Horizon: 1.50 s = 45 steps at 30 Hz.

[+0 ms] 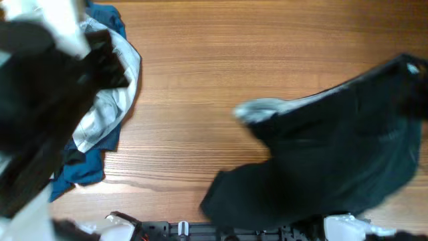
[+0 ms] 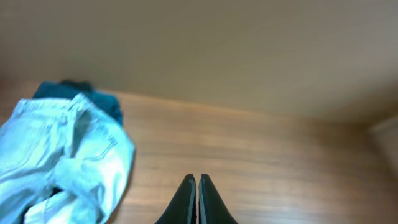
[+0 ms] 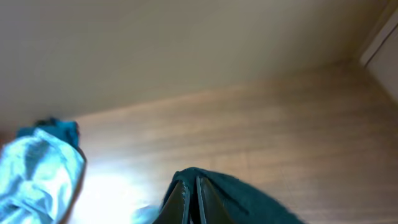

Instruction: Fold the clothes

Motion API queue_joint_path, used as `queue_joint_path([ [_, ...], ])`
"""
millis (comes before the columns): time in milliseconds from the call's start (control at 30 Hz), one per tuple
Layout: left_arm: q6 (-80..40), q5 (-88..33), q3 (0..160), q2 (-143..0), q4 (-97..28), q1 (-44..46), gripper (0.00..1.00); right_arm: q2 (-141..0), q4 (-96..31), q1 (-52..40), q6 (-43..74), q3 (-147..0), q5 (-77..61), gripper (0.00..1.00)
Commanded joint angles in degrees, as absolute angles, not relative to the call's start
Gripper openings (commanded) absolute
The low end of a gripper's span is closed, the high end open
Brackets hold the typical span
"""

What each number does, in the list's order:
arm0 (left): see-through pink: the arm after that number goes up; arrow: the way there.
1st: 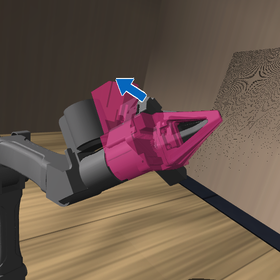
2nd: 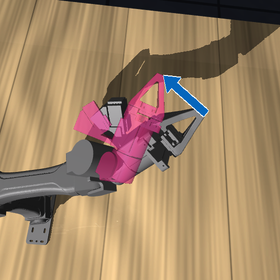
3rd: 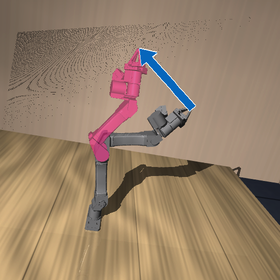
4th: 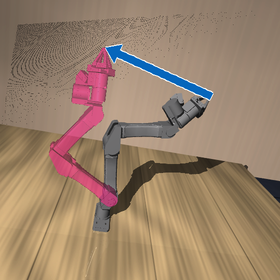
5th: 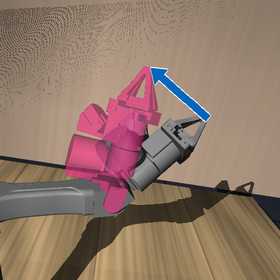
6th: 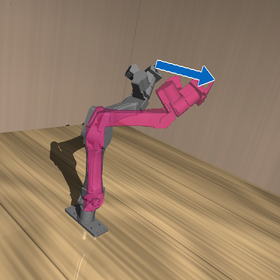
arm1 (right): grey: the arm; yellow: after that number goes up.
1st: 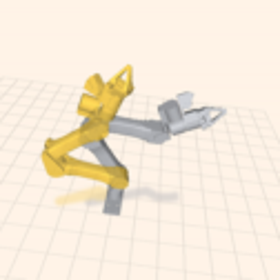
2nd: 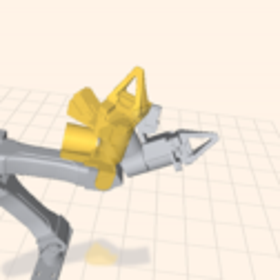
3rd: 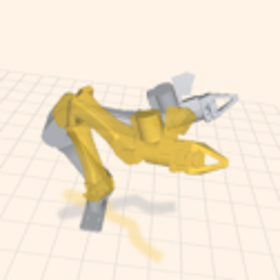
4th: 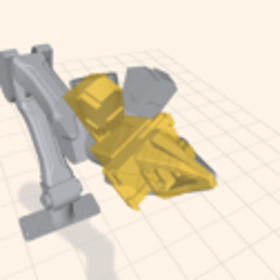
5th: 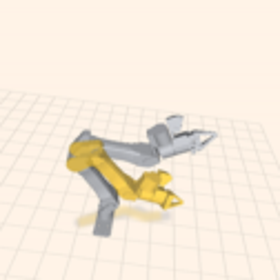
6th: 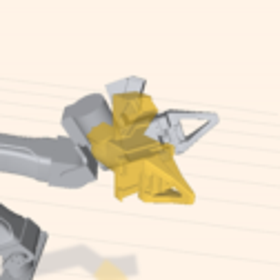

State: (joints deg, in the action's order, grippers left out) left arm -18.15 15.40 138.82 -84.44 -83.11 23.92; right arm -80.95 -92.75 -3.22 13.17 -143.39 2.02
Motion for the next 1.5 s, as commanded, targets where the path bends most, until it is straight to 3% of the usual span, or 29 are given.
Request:
queue_joint_path([
  [0, -18.5, 19.1, 138.8, -92.1, -83.2, 23.3, 0.04, -89.3, -92.1, -3.0, 10.5, -143.5, 1.0, 0.04],
  [267, -18.4, 12.0, 138.8, -101.5, -83.2, 22.9, 0.04, -93.0, -91.5, -3.0, 9.1, -143.5, -0.1, 0.04],
  [667, -7.4, -27.2, 138.7, -121.8, -80.2, 19.9, 0.05, -88.1, -92.1, -3.0, 7.0, -143.5, -3.1, 0.04],
  [900, -1.8, -43.5, 138.7, -133.0, -68.1, 19.9, 0.26, -87.9, -92.1, -3.0, 6.8, -143.5, -4.0, 0.04],
  [1067, 2.8, -58.9, 138.7, -138.5, -55.2, 21.9, 0.58, -87.7, -92.1, -3.0, 6.8, -143.5, -4.6, 0.04],
  [1200, 2.5, -59.4, 138.7, -140.3, -47.2, 25.2, 0.79, -87.4, -92.1, -3.0, 6.8, -143.5, -4.6, 0.04],
  [1467, 2.5, -52.2, 138.6, -141.7, -44.5, 29.0, 0.89, -87.1, -92.1, -3.0, 6.8, -143.5, -4.8, 0.04],
])
